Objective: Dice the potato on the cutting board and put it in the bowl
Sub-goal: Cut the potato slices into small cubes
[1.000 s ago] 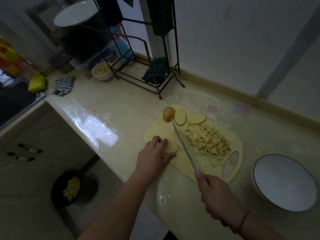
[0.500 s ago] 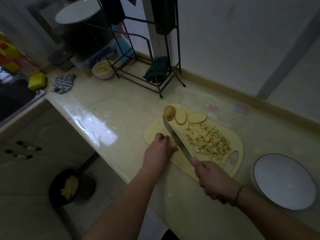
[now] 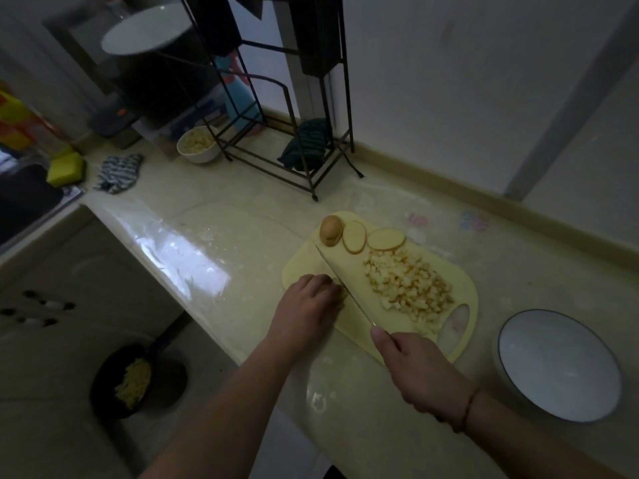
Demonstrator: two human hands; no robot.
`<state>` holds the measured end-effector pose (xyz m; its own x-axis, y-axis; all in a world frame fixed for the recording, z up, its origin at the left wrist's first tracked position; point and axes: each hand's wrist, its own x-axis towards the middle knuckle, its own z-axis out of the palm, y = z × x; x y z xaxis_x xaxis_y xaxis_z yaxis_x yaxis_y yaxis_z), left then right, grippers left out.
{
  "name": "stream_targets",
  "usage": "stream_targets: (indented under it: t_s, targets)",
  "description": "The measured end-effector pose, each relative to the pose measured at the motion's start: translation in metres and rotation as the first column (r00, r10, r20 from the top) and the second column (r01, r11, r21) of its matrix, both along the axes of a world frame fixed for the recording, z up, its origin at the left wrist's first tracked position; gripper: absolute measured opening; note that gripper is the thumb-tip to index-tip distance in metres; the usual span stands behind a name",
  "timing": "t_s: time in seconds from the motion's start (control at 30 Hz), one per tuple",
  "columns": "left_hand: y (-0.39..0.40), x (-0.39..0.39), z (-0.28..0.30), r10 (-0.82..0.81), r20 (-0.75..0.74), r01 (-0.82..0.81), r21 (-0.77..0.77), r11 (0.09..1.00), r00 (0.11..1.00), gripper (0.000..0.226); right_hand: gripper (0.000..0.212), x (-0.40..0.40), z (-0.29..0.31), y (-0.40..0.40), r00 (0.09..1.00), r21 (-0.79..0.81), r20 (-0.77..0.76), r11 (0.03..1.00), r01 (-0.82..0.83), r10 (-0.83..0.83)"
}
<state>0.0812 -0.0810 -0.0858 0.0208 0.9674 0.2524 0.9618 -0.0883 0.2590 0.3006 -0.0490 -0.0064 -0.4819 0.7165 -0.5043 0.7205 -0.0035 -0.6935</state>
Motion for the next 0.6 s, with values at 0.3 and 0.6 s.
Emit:
stream_targets:
  t_s: [0.3,0.6]
  targets:
    - [0.0031,-0.0031,-0.0041,-0.074,0.080,0.069,0.062,0.996,0.994,0.028,0.055,-0.0026,0.0069,0.0004,0.999,-0.011,-0.019,0.999,-0.039,0.039]
    - [0.0055,-0.0068,-0.0059,-0.068,0.098,0.062,0.060,0.996,0.993,0.027,0.058,0.0032,0.0003,-0.0051,0.997,0.053,0.007,0.996,-0.078,0.078]
